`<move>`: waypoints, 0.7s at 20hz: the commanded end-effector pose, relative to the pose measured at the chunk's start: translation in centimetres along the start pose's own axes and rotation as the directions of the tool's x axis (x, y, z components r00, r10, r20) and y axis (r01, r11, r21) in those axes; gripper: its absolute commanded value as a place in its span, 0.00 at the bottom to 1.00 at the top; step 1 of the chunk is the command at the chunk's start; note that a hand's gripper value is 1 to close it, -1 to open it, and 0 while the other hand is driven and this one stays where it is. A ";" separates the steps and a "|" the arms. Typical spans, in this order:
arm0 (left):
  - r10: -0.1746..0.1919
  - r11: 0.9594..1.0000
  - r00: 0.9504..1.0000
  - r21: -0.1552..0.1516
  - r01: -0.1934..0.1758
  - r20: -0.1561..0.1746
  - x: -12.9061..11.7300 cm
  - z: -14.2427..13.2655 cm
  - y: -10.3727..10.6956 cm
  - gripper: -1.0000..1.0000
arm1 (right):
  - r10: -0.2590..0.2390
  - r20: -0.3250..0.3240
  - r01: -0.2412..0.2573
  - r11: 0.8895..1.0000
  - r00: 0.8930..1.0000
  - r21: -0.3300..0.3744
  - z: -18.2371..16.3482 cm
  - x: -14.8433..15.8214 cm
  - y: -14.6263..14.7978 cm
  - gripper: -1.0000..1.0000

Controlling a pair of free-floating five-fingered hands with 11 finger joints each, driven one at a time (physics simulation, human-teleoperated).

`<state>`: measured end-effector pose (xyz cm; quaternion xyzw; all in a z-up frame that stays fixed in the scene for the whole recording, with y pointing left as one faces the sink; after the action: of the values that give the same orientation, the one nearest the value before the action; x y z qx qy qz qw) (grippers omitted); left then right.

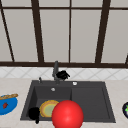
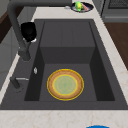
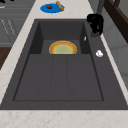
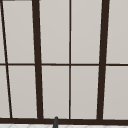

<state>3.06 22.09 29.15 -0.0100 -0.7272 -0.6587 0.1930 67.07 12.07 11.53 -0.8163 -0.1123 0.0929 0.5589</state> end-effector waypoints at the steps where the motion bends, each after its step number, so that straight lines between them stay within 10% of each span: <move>1: 0.000 1.000 1.000 0.000 0.000 0.000 0.0 0.0 0.0 0.50 | 0.005 0.001 -0.005 1.000 1.000 -0.016 0.9 0.6 -1.2 1.00; 3: 0.000 1.000 1.000 0.000 0.000 0.000 0.0 0.0 0.0 0.50 | 0.002 0.014 -0.002 1.000 1.000 -0.001 0.0 0.0 0.0 1.00; 4: 0.000 1.000 1.000 0.000 0.000 0.000 0.0 0.0 0.0 0.50 | 0.006 0.033 -0.006 1.000 0.999 -0.003 -0.1 -0.1 0.0 0.00; 14: 0.000 1.000 1.000 0.000 0.000 0.000 0.0 0.0 0.0 0.50 | 0.075 0.119 -0.091 0.987 0.990 0.131 -4.3 -0.6 -5.5 0.00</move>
<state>3.06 22.09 29.15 -0.0100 -0.7272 -0.6587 0.1930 67.23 10.41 16.38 -0.7852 -0.1148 0.1610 0.5868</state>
